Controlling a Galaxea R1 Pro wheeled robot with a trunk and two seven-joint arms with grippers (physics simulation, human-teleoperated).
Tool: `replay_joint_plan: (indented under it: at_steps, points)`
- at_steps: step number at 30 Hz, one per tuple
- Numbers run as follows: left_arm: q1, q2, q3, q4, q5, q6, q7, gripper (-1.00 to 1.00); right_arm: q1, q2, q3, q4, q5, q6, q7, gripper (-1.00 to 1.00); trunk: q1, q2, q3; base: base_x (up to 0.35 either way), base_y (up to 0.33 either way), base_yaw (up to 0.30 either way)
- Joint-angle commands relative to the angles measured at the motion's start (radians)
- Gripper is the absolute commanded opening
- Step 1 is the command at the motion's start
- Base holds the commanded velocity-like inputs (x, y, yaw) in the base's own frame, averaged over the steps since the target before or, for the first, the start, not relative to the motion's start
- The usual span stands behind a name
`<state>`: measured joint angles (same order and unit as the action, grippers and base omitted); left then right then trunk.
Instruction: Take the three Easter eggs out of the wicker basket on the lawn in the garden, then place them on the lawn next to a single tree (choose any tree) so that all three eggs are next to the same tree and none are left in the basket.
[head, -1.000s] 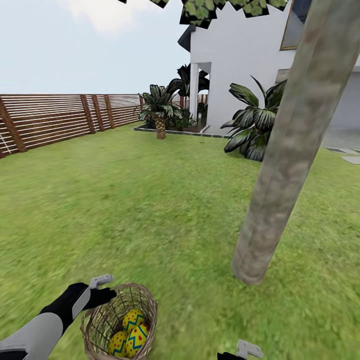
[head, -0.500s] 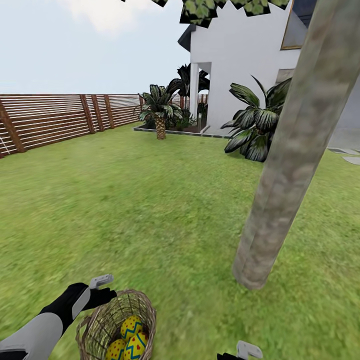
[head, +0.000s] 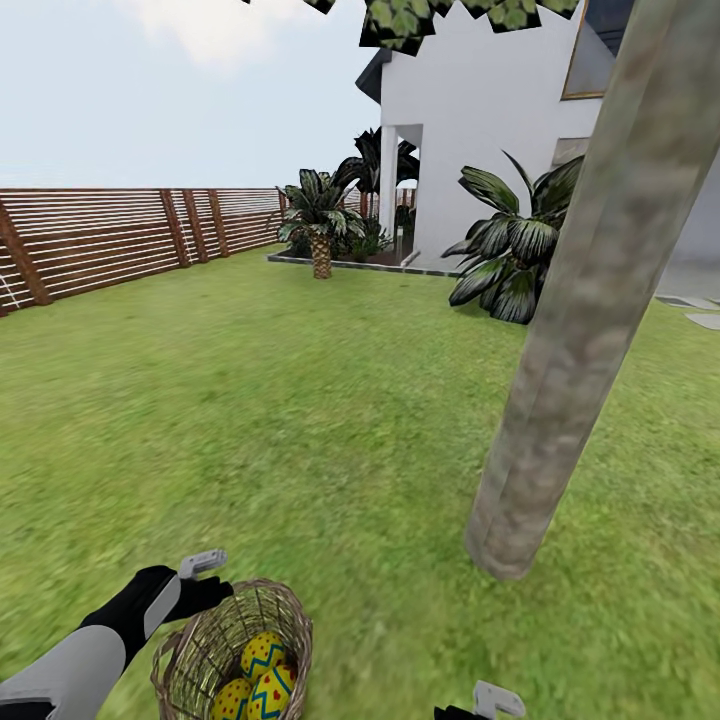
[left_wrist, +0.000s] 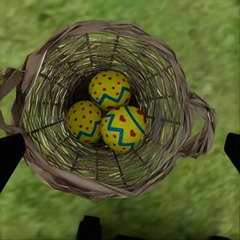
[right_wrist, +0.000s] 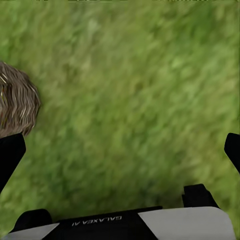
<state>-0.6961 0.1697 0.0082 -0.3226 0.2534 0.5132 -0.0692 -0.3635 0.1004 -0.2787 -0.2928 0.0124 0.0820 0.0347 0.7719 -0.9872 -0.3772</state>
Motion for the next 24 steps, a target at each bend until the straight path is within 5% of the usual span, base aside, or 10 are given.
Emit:
replay_joint_plan:
  at_steps: [1,10,24]
  points:
    - [0.000,0.000,0.001,-0.001,0.003,0.006,-0.002,1.00,0.000,0.001,-0.007,-0.003,0.001,0.006,0.004,1.00,0.000,-0.001,-0.001,0.000,0.000,0.000]
    - [0.000,-0.001,0.002,-0.001,0.003,0.008,-0.001,1.00,0.000,0.001,-0.007,-0.008,0.001,0.004,0.004,1.00,0.000,-0.001,-0.001,0.000,0.000,0.000]
    - [0.000,-0.001,0.001,-0.001,0.003,0.000,-0.001,1.00,0.001,0.001,-0.007,-0.021,0.000,0.001,0.009,1.00,0.054,-0.099,-0.045,0.000,0.000,0.000]
